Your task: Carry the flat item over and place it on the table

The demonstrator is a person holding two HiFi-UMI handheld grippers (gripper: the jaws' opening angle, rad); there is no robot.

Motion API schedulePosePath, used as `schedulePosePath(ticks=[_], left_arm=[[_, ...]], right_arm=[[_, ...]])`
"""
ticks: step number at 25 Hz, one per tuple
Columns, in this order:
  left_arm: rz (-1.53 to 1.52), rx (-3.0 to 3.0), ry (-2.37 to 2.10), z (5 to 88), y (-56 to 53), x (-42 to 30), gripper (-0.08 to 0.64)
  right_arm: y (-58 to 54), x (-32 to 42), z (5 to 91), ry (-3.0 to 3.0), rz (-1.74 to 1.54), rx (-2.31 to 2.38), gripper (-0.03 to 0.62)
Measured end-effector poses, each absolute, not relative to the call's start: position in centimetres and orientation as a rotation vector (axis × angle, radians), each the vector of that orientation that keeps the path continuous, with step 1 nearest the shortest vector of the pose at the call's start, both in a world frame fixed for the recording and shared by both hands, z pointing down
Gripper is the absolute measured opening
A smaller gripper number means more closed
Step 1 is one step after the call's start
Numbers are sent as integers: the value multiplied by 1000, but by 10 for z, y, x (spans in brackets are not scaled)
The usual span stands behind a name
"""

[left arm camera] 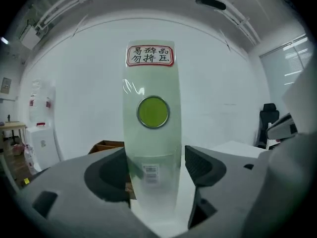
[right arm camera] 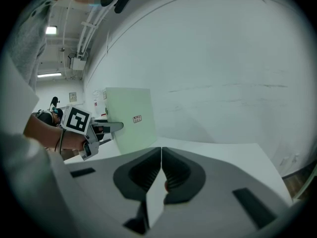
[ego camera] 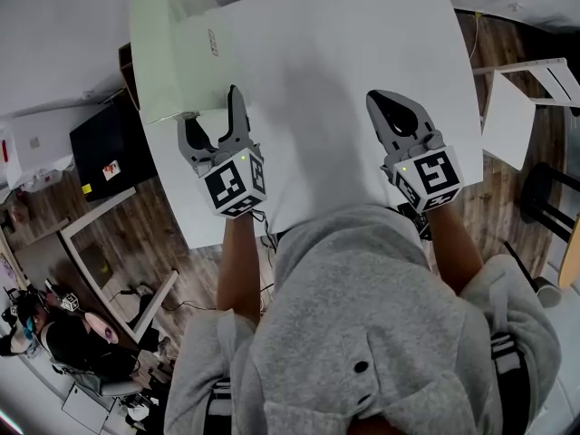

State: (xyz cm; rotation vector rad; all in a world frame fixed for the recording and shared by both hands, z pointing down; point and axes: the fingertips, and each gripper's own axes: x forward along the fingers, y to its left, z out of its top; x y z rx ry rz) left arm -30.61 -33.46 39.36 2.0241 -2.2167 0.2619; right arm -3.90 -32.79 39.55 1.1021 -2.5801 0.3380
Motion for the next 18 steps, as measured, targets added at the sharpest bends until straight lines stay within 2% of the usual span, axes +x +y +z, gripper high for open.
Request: schedulePosePath(ticks=[18], left_arm=[[301, 1974, -2188, 395, -304, -296, 334]], right_arm=[[-313, -13, 371, -2634, 234, 1146, 28]])
